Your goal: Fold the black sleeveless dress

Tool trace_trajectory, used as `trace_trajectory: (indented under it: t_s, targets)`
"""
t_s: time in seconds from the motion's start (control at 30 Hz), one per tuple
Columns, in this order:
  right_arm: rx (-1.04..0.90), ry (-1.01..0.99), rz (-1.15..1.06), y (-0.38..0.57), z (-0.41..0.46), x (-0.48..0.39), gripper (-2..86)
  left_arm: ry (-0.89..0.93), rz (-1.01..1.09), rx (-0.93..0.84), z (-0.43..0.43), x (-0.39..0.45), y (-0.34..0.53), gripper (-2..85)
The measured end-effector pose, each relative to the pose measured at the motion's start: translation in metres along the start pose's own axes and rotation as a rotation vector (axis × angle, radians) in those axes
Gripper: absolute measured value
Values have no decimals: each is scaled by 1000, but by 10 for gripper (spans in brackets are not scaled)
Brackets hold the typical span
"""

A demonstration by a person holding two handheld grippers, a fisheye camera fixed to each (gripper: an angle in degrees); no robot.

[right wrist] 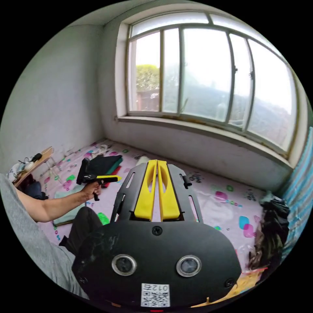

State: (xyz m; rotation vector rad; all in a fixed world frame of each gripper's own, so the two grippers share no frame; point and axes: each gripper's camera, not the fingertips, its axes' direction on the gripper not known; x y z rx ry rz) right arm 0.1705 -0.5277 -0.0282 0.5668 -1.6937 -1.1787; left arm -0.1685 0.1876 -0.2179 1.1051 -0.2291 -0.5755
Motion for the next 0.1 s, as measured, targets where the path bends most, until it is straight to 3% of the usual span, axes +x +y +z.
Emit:
trace_trajectory:
  t_s: [0.1]
  targets:
    - [14, 213, 69, 46, -79, 49, -9, 107, 103, -59, 53, 80, -31, 5]
